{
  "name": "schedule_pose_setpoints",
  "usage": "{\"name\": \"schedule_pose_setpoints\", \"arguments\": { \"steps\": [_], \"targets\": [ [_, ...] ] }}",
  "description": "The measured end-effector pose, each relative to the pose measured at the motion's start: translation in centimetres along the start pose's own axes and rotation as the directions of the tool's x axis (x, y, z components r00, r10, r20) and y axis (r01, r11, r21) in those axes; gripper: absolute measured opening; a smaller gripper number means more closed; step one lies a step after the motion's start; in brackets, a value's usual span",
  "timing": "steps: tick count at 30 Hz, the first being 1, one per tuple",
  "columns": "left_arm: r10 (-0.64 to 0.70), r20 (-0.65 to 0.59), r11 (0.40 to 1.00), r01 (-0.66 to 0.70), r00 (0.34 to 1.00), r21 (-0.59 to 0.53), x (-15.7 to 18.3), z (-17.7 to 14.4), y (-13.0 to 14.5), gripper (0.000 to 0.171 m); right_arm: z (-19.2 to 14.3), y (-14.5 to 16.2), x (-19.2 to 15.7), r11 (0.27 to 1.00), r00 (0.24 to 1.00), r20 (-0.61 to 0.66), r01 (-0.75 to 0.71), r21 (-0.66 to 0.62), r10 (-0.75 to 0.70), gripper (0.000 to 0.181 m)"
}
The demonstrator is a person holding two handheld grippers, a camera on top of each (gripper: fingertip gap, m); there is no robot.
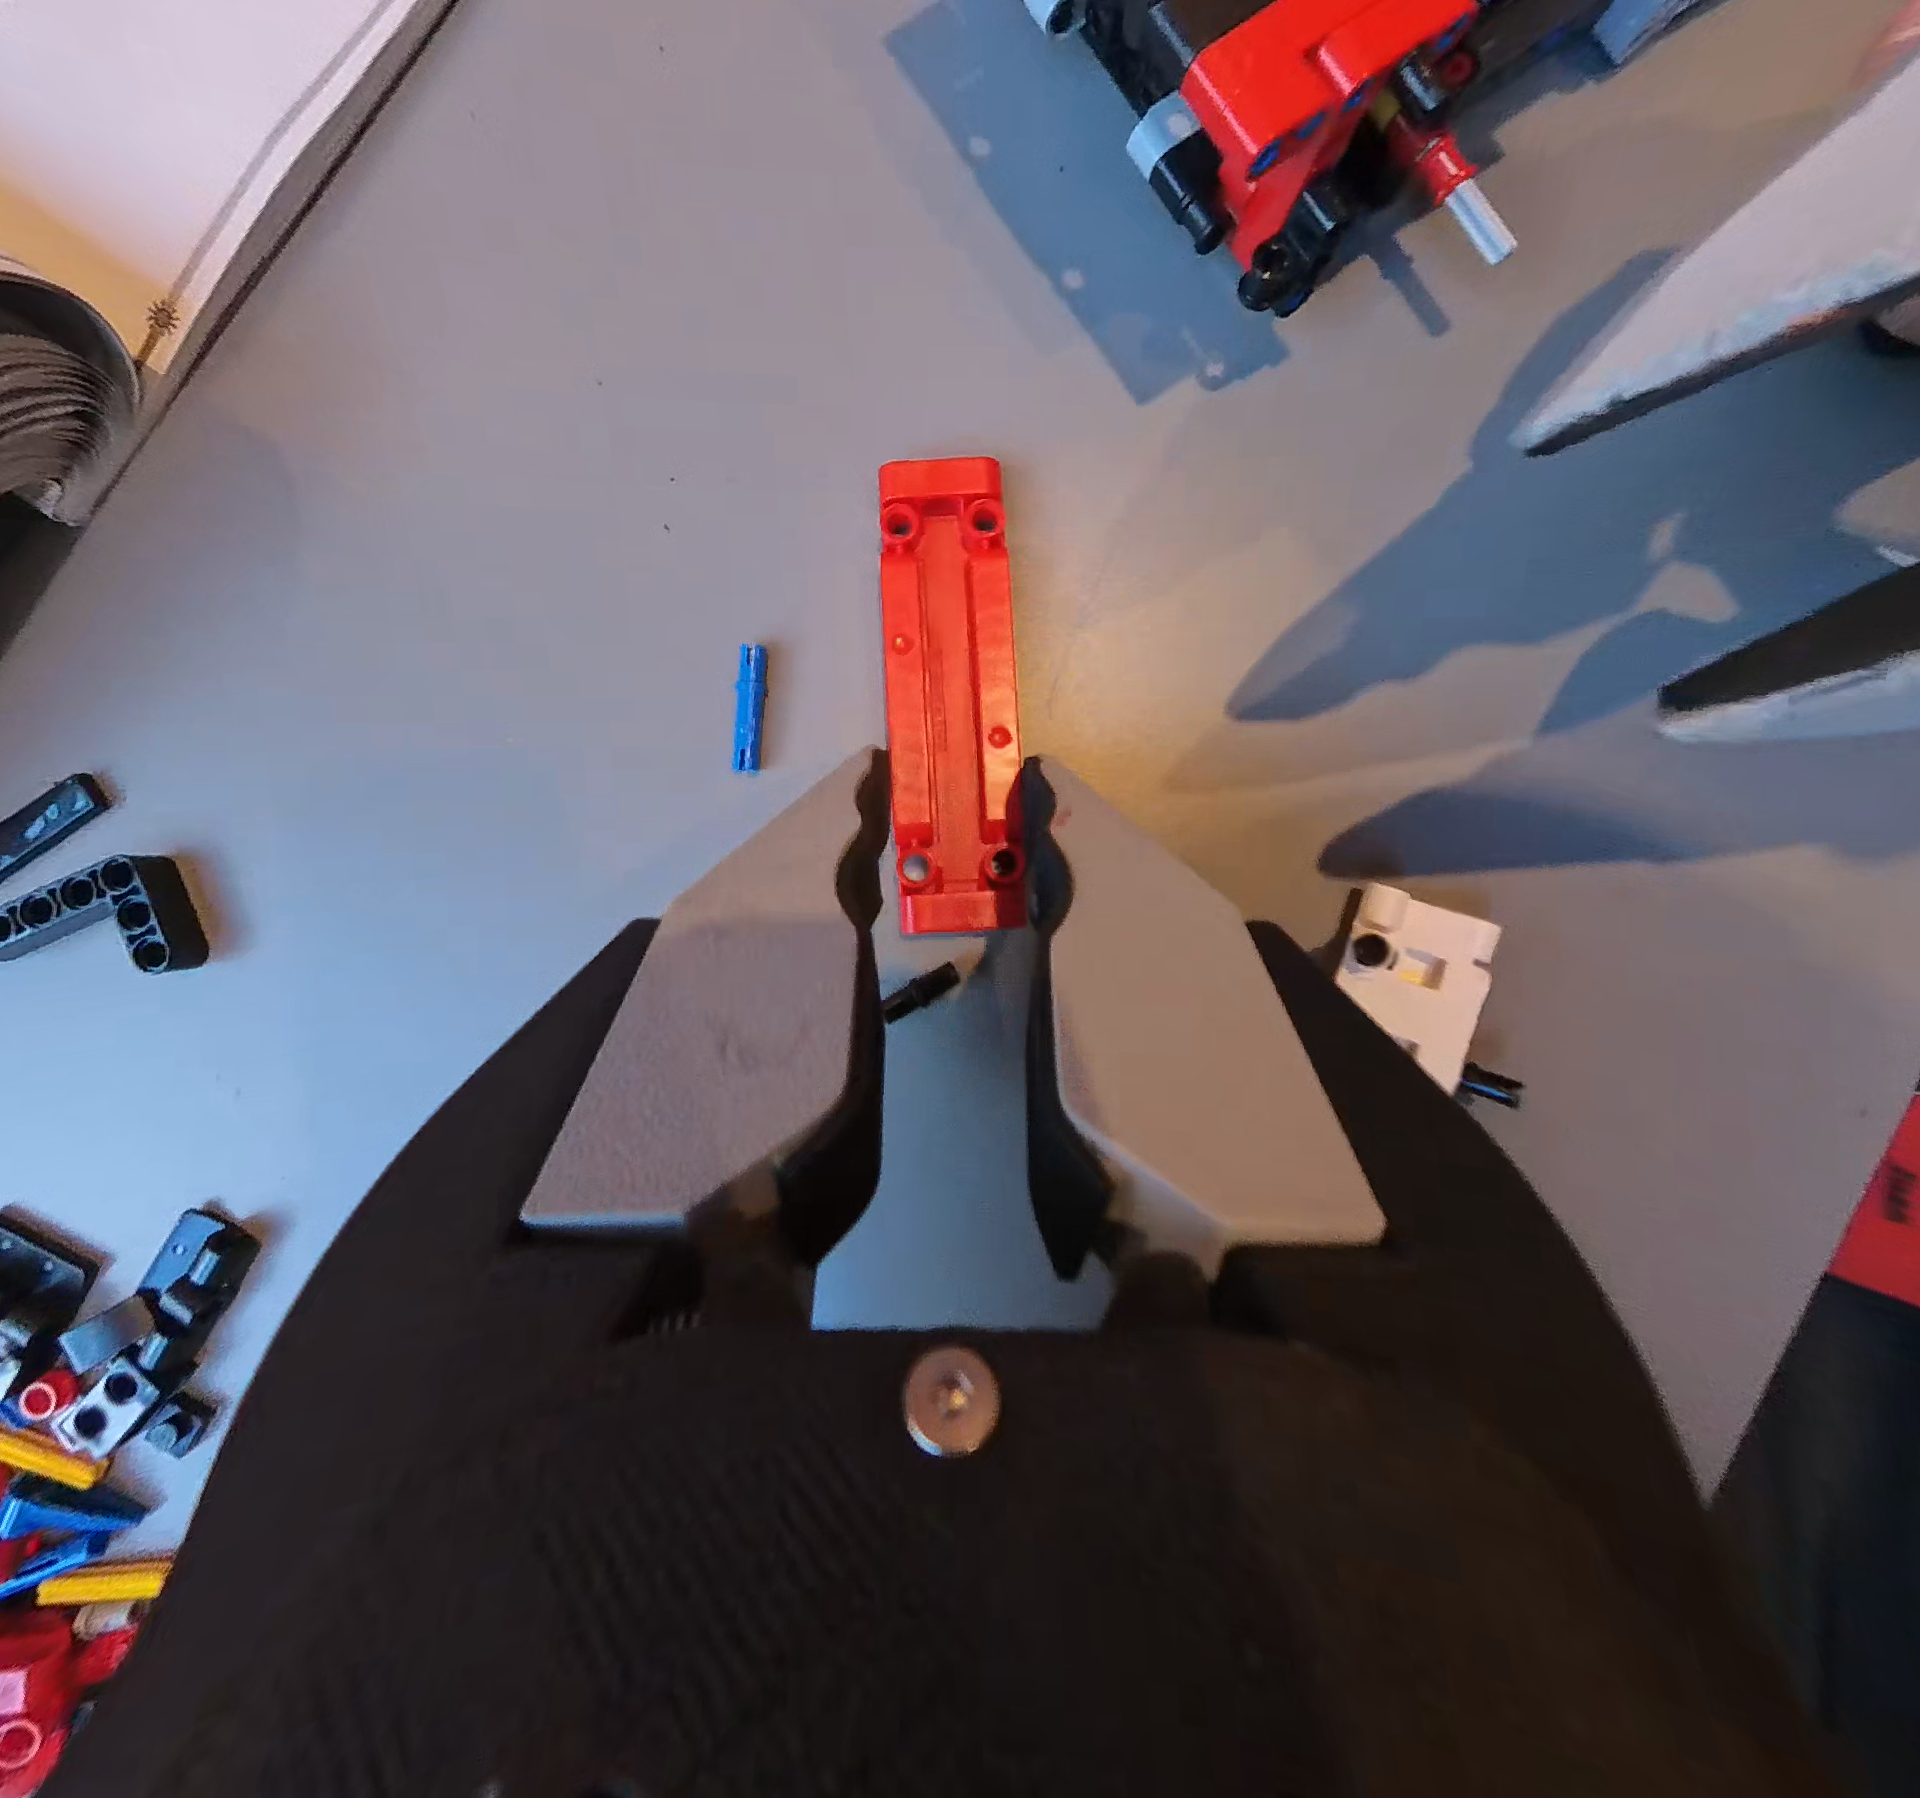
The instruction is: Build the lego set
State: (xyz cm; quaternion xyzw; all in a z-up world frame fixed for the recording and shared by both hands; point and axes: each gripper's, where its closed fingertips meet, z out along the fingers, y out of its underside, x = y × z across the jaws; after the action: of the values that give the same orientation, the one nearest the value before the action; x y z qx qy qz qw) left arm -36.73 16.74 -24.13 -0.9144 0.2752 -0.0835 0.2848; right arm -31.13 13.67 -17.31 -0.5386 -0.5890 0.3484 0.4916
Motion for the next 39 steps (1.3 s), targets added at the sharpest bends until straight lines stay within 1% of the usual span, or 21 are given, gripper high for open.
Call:
{"name": "schedule_pose_setpoints", "arguments": {
  "steps": [5, 8, 12, 14, 15, 17, 24, 33, 36, 39],
  "targets": [
    [0.006, -0.003, 0.999, -0.006, 1.0, 0.032, 0.9, -2.2, 0.2, 0.021, -0.4, -0.4, 0.3, 0.999, 1.0, 0.0, -0.022, 0.031, 0.022, 0.026],
    [0.061, -0.027, 0.998, -0.06, 0.998, 0.038, 2.4, -3.2, 0.8, 0.021, -0.4, -0.5, 0.3, 0.999, 0.999, 0.007, -0.032, 0.04, 0.032, 0.026],
    [0.17, -0.049, 0.985, -0.17, 0.984, -0.008, 3.6, -2.8, 2.2, 0.022, -0.3, -0.4, 0.2, 0.999, 1.0, 0.011, -0.027, 0.034, 0.027, 0.026],
    [0.184, -0.059, 0.981, -0.187, 0.981, -0.042, 3.7, -2.1, 2.8, 0.022, -0.2, -0.4, 0.2, 0.999, 1.0, 0.008, -0.02, 0.031, 0.02, 0.025],
    [0.188, -0.067, 0.981, -0.191, 0.98, -0.039, 3.7, -1.9, 2.7, 0.022, -0.2, -0.4, 0.2, 0.999, 1.0, 0.006, -0.017, 0.029, 0.017, 0.025],
    [0.179, -0.086, 0.983, -0.182, 0.98, -0.029, 3.8, -1.7, 2.5, 0.022, -0.2, -0.4, 0.2, 1.0, 1.0, 0.003, -0.015, 0.027, 0.015, 0.025],
    [0.147, -0.058, 0.989, -0.148, 0.987, -0.011, 2.8, -1.8, 2.6, 0.022, -0.2, -0.4, 0.3, 0.999, 1.0, 0.009, -0.028, 0.028, 0.028, 0.025],
    [0.07, -0.081, 0.996, -0.065, 0.994, 0.063, 3.0, -3.8, 3.2, 0.032, -0.2, -0.4, 0.1, 0.999, 0.999, 0.026, -0.034, 0.031, 0.033, 0.025],
    [0.05, -0.07, 0.996, -0.045, 0.996, 0.079, 3.3, -5.1, 3.9, 0.032, -0.2, -0.5, 0.1, 0.999, 0.999, 0.027, -0.039, 0.035, 0.038, 0.025],
    [0.002, -0.029, 0.996, 0.0, 1.0, 0.085, 3.1, -6.5, 5.6, 0.034, -0.3, -0.5, 0.2, 0.998, 0.999, 0.03, -0.046, 0.038, 0.045, 0.025]
  ]
}}
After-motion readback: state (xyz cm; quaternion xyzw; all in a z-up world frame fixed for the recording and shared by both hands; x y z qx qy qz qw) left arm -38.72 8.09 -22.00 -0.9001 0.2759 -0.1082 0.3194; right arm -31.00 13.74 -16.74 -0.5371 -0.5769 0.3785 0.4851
